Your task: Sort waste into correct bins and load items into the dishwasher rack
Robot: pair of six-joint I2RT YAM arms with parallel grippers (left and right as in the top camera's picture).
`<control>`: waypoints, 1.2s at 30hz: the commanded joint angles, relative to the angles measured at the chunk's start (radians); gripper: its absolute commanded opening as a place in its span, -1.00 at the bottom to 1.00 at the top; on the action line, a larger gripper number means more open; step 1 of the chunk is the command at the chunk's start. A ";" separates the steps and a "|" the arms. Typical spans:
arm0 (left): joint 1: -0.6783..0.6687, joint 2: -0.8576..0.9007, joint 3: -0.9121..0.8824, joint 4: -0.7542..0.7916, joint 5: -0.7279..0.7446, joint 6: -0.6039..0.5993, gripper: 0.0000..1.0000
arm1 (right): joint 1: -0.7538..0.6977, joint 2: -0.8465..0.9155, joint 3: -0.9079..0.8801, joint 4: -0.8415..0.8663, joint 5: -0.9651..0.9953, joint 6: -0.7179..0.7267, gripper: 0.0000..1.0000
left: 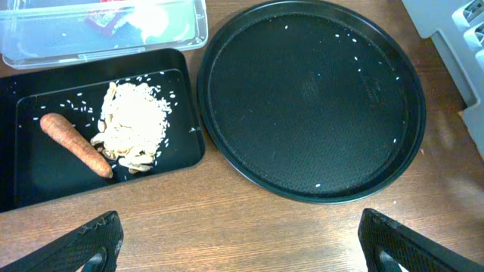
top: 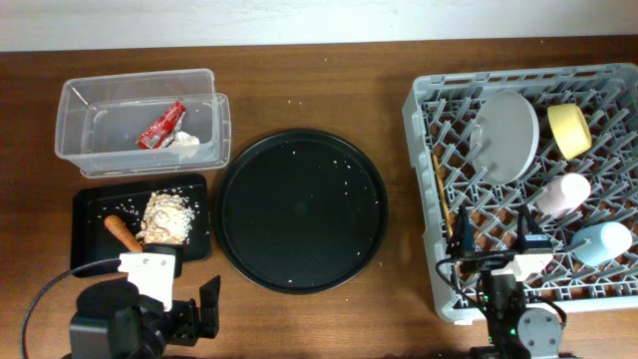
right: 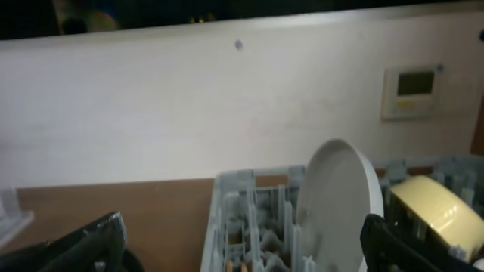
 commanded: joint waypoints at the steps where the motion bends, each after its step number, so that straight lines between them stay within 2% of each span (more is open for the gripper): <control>1: 0.002 -0.005 -0.002 0.001 0.008 -0.014 0.99 | -0.016 -0.009 -0.029 -0.166 -0.015 -0.098 0.97; 21: 0.002 -0.008 -0.004 0.008 0.008 -0.013 0.98 | -0.015 -0.008 -0.029 -0.190 -0.011 -0.094 0.97; 24: 0.002 -0.098 -0.127 0.200 -0.009 -0.013 0.98 | -0.015 -0.008 -0.029 -0.190 -0.011 -0.094 0.97; 28: 0.002 -0.342 -0.543 0.492 -0.019 -0.013 0.99 | -0.015 -0.008 -0.029 -0.190 -0.011 -0.094 0.97; 29: 0.002 -0.428 -0.669 0.605 -0.019 -0.013 0.98 | -0.015 -0.008 -0.029 -0.190 -0.011 -0.094 0.97; 32: 0.002 -0.522 -0.857 0.918 -0.078 -0.005 0.98 | -0.015 -0.008 -0.029 -0.190 -0.011 -0.094 0.97; 33: 0.002 -0.522 -0.923 1.117 -0.087 0.075 0.99 | -0.015 -0.008 -0.029 -0.190 -0.011 -0.094 0.97; 35: 0.002 -0.522 -0.998 1.308 -0.088 0.164 0.98 | -0.015 -0.008 -0.029 -0.190 -0.011 -0.094 0.97; 36: 0.002 -0.522 -1.014 1.242 -0.074 0.159 0.98 | -0.015 -0.008 -0.029 -0.190 -0.011 -0.094 0.97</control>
